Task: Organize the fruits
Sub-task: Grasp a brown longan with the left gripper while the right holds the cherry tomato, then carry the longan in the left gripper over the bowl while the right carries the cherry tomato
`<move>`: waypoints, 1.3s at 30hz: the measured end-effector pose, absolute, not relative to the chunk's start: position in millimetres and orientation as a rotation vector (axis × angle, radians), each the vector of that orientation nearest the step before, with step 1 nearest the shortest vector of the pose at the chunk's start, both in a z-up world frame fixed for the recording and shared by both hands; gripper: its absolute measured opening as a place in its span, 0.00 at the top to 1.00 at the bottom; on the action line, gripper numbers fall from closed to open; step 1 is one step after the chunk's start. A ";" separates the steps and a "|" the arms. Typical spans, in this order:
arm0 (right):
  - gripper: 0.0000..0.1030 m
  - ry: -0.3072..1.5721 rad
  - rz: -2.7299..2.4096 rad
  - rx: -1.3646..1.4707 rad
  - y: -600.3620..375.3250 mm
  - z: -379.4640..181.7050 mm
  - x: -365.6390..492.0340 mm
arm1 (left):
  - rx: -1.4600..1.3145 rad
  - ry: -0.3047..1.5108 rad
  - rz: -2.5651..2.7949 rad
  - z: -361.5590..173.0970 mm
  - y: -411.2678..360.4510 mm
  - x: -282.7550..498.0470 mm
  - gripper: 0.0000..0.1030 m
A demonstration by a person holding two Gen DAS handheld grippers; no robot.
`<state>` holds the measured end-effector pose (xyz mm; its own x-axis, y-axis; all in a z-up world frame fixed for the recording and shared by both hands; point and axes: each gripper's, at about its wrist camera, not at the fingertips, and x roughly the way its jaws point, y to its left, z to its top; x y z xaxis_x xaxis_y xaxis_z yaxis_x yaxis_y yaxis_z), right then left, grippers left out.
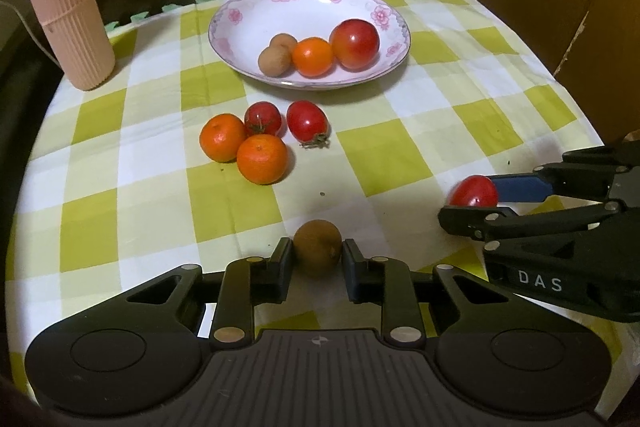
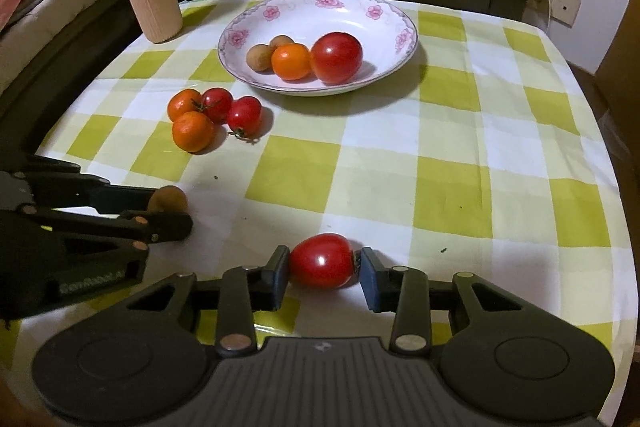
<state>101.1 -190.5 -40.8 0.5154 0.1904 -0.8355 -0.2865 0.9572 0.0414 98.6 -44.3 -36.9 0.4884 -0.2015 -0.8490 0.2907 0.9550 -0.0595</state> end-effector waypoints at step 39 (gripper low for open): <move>0.66 0.885 0.289 -0.004 -177.2 -0.9 131.2 | -0.005 0.883 -0.274 8.0 -31.2 137.7 0.69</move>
<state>131.2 -177.2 -0.9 0.5974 0.2471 -0.7629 -0.2508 0.9612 0.1150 137.7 -31.2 8.0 0.6020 -0.2391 -0.7619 0.2348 0.9649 -0.1173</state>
